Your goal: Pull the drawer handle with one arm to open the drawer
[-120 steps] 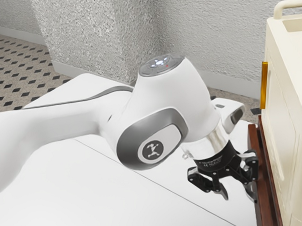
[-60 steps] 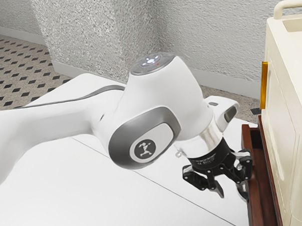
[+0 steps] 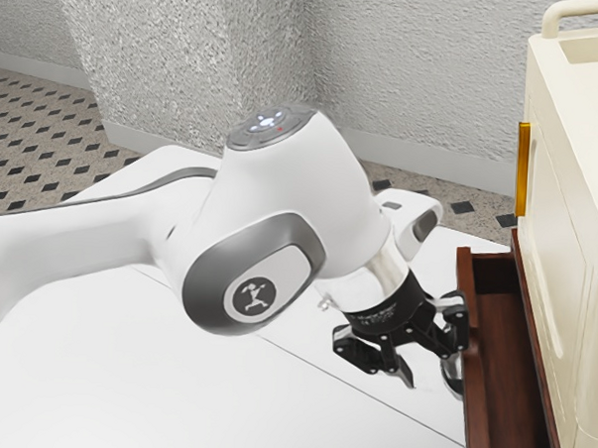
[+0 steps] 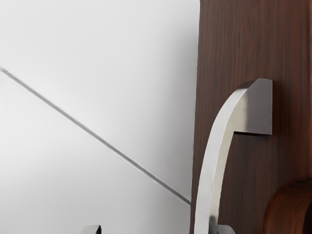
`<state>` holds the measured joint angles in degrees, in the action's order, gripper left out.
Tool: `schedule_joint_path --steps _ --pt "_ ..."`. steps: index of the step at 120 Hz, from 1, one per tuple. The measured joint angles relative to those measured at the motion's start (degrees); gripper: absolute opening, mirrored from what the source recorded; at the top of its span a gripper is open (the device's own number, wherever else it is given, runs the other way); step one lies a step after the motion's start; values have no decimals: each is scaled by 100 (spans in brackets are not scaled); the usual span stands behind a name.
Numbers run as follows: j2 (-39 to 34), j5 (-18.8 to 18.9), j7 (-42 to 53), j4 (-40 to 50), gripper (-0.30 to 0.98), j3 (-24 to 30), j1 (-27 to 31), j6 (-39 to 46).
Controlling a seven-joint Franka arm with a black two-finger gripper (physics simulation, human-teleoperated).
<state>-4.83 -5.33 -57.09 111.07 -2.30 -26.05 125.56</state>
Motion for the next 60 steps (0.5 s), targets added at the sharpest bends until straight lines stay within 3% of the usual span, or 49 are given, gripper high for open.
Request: schedule_joint_path --steps 60 --pt "-339 67 -196 400 25 24 156 -1"
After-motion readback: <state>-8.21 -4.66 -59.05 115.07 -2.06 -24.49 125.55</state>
